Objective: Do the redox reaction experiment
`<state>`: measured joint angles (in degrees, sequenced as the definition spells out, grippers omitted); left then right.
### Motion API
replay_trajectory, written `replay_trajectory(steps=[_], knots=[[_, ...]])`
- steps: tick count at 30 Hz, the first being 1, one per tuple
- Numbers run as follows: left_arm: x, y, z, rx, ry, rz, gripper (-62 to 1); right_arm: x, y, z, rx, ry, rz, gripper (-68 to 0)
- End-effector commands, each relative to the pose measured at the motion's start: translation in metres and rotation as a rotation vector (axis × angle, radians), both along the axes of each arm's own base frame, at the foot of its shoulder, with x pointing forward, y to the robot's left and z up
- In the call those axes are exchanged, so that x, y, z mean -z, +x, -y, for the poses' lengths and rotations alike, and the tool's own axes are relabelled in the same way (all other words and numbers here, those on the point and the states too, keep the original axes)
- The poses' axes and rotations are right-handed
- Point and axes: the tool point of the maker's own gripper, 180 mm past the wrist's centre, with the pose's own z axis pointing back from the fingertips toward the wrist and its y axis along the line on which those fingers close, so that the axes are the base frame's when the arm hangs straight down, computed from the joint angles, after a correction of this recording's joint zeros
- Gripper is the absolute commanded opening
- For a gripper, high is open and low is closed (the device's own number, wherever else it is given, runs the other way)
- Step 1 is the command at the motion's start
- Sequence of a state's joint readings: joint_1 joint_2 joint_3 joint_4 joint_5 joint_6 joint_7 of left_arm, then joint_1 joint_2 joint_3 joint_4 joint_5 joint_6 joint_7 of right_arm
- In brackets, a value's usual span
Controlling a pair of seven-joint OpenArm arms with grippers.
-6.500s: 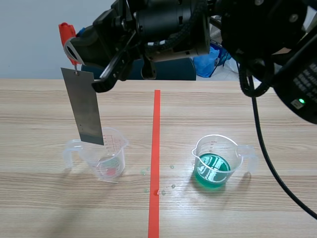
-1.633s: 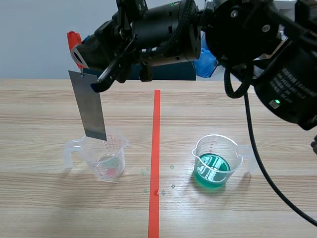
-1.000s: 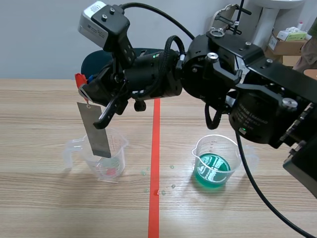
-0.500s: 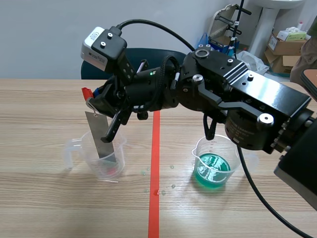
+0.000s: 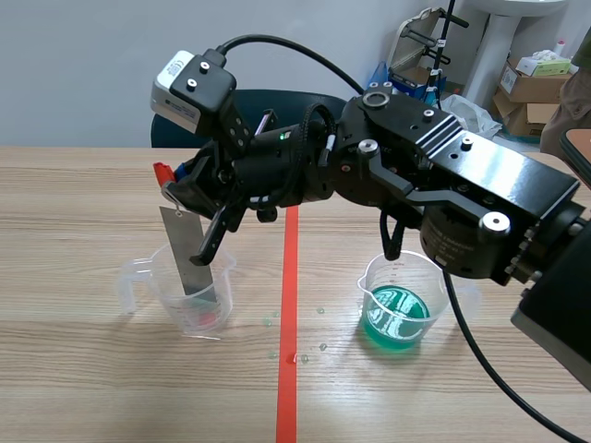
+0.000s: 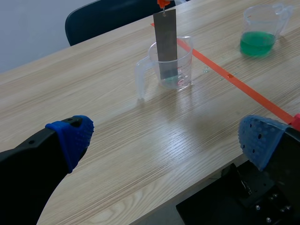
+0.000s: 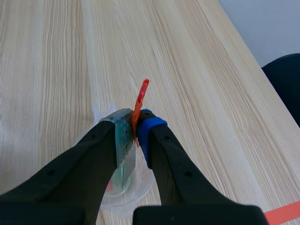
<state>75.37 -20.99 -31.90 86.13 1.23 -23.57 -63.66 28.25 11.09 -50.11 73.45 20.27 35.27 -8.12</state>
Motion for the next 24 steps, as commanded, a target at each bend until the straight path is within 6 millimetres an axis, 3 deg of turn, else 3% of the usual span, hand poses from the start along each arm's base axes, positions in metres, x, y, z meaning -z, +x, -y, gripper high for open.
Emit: replay_trajectory(steps=[1,15,17,21,24], knots=[[-0.005,0.002,0.002,-0.003,-0.014,0.023,1.4,-0.013,-0.001,-0.004,-0.036,0.006,0.037,-66.9],[-0.005,0.002,0.002,-0.003,-0.014,0.023,1.4,-0.006,-0.010,-0.004,-0.099,-0.033,0.052,-65.3],[-0.005,0.002,0.002,-0.003,-0.014,0.023,1.4,-0.005,-0.011,-0.004,-0.105,-0.043,0.057,-56.7],[-0.005,0.002,0.002,-0.003,-0.014,0.023,1.4,-0.003,-0.015,-0.004,-0.127,-0.051,0.055,-29.3],[-0.005,0.002,0.002,-0.003,-0.014,0.023,1.4,-0.003,-0.016,-0.004,-0.133,-0.052,0.054,-16.2]])
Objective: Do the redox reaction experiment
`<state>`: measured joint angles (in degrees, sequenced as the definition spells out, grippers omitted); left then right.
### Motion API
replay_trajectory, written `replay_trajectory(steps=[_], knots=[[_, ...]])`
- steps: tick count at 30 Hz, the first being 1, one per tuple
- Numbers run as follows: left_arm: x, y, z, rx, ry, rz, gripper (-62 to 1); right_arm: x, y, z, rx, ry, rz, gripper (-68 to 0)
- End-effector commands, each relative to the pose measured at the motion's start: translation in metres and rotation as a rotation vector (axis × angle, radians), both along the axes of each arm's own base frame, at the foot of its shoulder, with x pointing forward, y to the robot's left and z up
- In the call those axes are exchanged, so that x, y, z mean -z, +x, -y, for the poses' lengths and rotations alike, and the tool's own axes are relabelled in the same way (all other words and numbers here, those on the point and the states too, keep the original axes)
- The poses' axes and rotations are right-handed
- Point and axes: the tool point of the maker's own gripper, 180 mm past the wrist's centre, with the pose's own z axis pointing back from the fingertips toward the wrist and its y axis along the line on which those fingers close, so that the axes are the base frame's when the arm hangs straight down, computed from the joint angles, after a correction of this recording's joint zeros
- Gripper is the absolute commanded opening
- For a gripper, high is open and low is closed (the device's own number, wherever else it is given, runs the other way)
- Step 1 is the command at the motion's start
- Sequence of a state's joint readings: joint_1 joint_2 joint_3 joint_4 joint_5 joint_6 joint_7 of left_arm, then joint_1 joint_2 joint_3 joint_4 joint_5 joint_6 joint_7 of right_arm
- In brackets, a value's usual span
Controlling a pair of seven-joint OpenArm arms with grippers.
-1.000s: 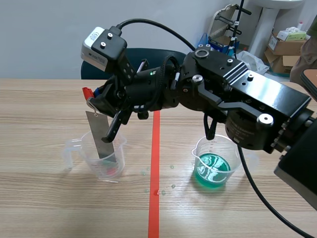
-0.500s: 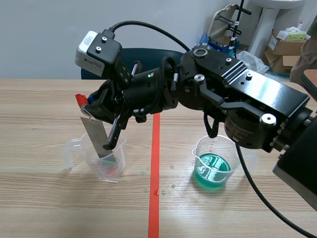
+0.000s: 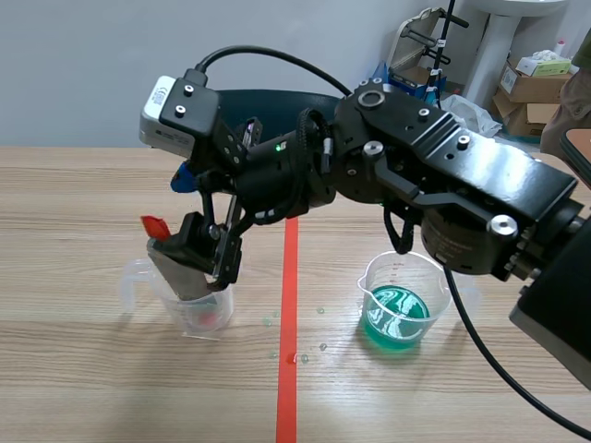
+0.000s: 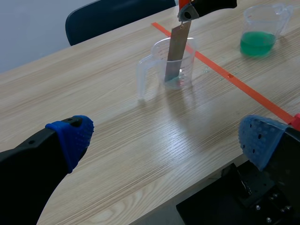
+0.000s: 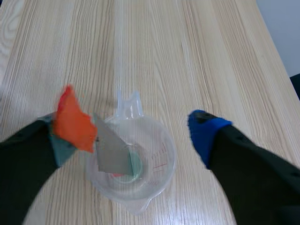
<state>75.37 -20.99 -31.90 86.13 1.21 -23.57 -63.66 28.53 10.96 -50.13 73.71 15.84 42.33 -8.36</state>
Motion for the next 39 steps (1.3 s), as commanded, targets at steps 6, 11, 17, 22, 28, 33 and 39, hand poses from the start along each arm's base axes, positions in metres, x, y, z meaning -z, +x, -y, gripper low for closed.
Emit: replay_trajectory(steps=[6,11,17,22,28,33,39], knots=[[-0.0048,0.0016,0.0017,-0.002,-0.014,0.022,1.4,-0.0107,0.0025,-0.0026,-0.013,0.015,0.032,0.4],[-0.0048,0.0016,0.0017,-0.002,-0.014,0.022,1.4,-0.0073,0.0039,-0.0010,-0.012,-0.009,0.047,0.4],[-0.0048,0.0016,0.0017,-0.002,-0.014,0.022,1.4,-0.0062,0.0044,-0.0005,-0.012,-0.017,0.054,0.4],[-0.0048,0.0016,0.0017,-0.002,-0.014,0.022,1.4,-0.0063,0.0044,-0.0005,-0.012,-0.016,0.054,0.4],[-0.0048,0.0016,0.0017,-0.002,-0.014,0.022,1.4,-0.0063,0.0044,-0.0005,-0.012,-0.016,0.054,0.4],[-0.0048,0.0016,0.0017,-0.002,-0.014,0.022,1.4,-0.0063,0.0044,-0.0005,-0.012,-0.016,0.054,0.4],[-0.0048,0.0016,0.0017,-0.002,-0.014,0.022,1.4,-0.0063,0.0044,-0.0005,-0.012,-0.016,0.054,0.4]])
